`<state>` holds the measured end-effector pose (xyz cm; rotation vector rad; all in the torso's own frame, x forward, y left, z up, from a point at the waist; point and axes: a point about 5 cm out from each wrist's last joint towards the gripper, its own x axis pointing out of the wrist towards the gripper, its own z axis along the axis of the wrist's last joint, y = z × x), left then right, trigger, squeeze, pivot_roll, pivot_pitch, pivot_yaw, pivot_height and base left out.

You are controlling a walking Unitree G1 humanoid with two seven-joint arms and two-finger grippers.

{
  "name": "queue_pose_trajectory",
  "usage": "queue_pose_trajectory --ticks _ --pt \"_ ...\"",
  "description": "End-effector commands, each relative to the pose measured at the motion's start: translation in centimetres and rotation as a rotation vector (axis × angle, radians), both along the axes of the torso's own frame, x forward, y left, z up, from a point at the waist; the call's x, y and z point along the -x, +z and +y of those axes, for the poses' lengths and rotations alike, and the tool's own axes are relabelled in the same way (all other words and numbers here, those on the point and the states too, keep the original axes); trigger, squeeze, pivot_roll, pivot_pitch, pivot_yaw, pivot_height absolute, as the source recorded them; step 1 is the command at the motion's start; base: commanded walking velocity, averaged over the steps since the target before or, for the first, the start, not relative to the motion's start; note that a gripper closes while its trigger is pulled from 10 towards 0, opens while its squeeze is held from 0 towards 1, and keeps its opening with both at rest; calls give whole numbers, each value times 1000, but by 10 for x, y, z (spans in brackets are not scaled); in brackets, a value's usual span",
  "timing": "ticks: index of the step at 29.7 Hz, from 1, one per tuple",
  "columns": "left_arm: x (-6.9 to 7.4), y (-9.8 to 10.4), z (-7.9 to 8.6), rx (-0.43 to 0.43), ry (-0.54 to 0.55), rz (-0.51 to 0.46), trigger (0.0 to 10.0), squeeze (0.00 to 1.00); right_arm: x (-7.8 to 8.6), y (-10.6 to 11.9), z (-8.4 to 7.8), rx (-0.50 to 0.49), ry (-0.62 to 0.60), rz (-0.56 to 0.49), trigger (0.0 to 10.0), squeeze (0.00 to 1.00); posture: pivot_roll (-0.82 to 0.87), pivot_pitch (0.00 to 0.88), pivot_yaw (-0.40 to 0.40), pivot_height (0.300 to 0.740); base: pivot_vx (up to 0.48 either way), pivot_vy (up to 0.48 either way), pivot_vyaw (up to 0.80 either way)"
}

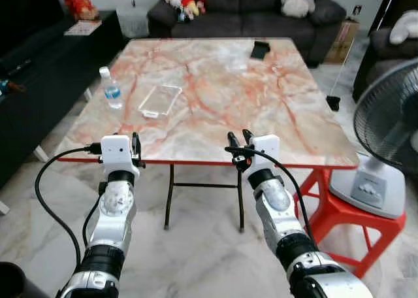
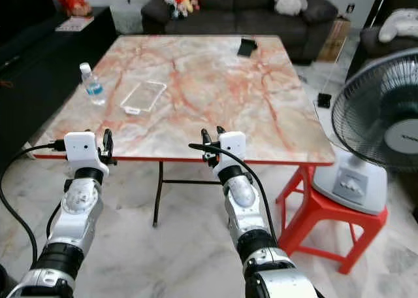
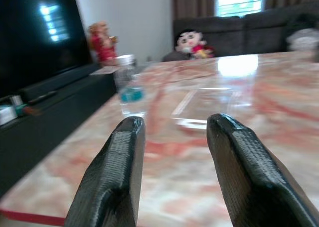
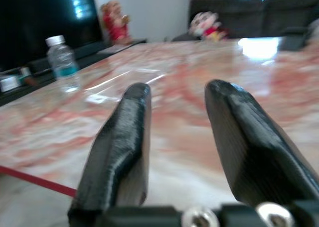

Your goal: Picking trash to rubbish bin

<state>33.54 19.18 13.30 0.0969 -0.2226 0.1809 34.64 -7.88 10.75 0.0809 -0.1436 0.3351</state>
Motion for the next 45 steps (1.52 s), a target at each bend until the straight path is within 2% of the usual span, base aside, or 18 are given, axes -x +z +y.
queue_pose_trajectory --ticks 1,12,26,30,45 --pt "1 3 6 3 20 -3 10000 0 -1 6 7 -4 22 -20 10000 0 33 0 49 740 424 0 0" --pt "-2 5 -1 6 1 -5 10000 0 -2 10 10 4 35 -39 10000 0 42 0 44 740 425 0 0" --pt "-5 12 -2 -3 -5 -22 10000 0 -2 12 10 6 53 -46 10000 0 46 0 42 740 424 0 0" --pt "-5 13 -2 -5 -6 -23 10000 0 0 11 13 15 76 -55 10000 0 46 0 42 740 427 0 589" --pt "-6 13 -8 -3 -29 -24 10000 0 0 8 11 6 76 -31 10000 0 29 0 42 740 424 0 0"
